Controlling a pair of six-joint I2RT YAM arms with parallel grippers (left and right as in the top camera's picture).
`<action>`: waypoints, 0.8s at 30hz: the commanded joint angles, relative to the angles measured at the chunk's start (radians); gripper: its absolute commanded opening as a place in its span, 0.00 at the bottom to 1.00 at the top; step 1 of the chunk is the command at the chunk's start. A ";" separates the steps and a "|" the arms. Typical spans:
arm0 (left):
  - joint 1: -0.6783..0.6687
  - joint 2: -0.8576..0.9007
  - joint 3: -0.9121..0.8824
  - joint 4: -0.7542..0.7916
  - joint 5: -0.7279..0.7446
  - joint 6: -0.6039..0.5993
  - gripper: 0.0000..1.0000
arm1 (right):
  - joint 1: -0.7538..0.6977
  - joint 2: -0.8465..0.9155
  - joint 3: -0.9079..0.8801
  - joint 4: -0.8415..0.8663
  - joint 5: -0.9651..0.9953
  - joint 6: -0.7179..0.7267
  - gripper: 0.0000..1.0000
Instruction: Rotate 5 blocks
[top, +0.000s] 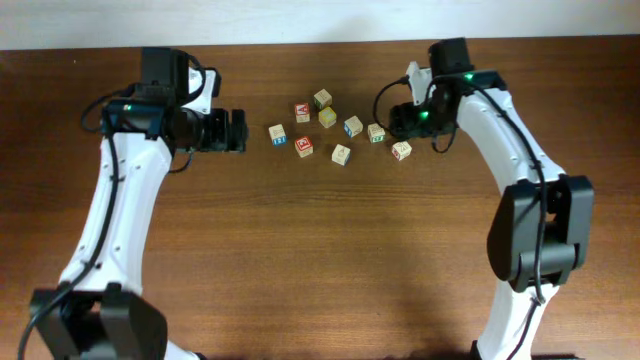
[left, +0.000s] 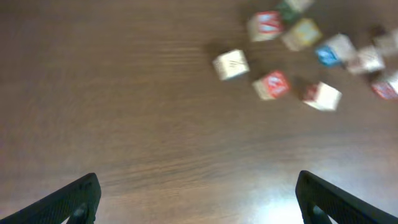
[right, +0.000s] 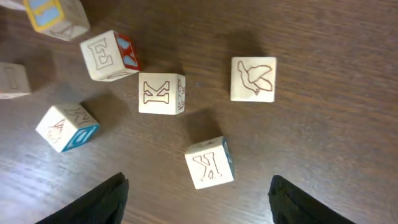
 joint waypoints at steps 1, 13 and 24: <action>0.002 0.034 0.014 0.018 -0.075 -0.138 0.99 | 0.032 0.036 0.019 0.012 0.091 0.009 0.70; 0.002 0.045 0.014 0.040 -0.075 -0.138 0.99 | 0.053 0.130 0.017 0.019 0.124 -0.015 0.57; 0.002 0.045 0.014 0.062 -0.075 -0.137 0.99 | 0.053 0.156 0.015 0.019 0.154 -0.014 0.37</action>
